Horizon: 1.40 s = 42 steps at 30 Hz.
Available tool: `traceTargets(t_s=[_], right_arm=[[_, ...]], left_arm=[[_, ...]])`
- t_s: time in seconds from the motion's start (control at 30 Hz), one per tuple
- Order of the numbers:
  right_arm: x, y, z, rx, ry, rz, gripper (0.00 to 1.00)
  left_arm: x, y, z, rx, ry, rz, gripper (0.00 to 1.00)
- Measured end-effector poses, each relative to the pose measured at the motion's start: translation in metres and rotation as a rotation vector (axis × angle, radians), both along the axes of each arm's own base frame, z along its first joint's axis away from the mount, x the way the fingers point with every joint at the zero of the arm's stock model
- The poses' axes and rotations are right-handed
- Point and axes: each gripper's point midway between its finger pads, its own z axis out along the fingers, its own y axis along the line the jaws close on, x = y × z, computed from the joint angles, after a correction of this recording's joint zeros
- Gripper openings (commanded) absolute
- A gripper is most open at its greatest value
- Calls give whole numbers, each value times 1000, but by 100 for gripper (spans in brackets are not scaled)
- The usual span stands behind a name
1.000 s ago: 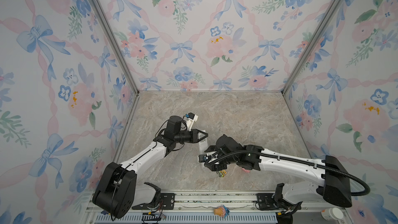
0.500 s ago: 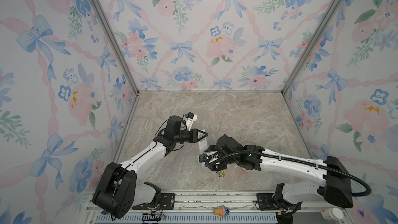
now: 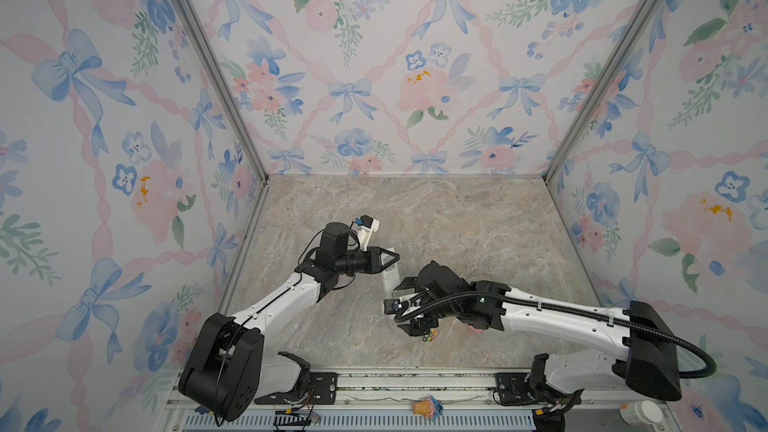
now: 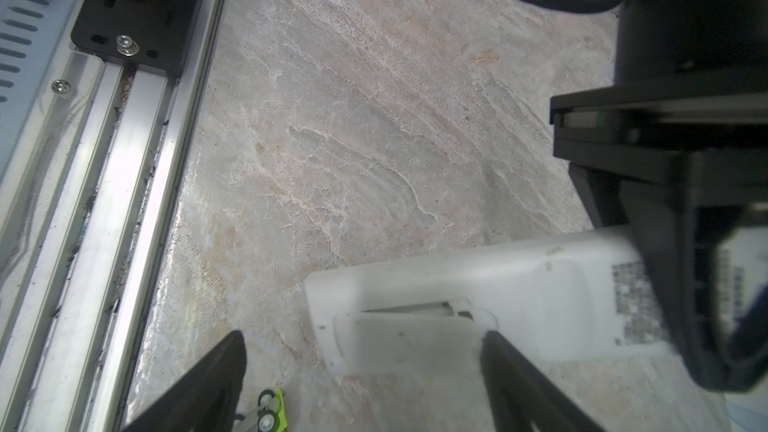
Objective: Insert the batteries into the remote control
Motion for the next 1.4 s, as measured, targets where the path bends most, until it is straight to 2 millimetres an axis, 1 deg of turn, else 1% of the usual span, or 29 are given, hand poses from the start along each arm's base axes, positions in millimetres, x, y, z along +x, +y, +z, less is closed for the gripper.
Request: traceTargets(t_s=[0.13, 0.4, 0.57, 0.77, 0.93, 1.07, 1.13, 1.2, 1.4], right_arm=[[0, 1, 0, 4, -1, -5, 96], [2, 3, 2, 16, -5, -19, 100], [5, 5, 8, 42, -15, -38, 99], [11, 5, 14, 63, -15, -95, 100], [28, -6, 29, 133, 43, -229, 100], [51, -25, 48, 225, 116, -410, 99], [59, -33, 54, 259, 150, -485, 99], [64, -38, 55, 276, 182, -549, 99], [72, -47, 47, 303, 293, -674, 99]], left_arm=[[2, 0, 0, 0, -6, 4, 0], [5, -1, 2, -6, -23, 7, 0], [5, -1, 2, -8, -28, 7, 0], [7, 0, 3, -8, -33, 14, 0], [12, 5, 2, 0, -36, 41, 0], [19, 10, 0, 13, -38, 82, 0], [22, 12, -1, 21, -40, 104, 0], [25, 14, -2, 27, -36, 129, 0], [35, 21, -4, 40, -26, 203, 0]])
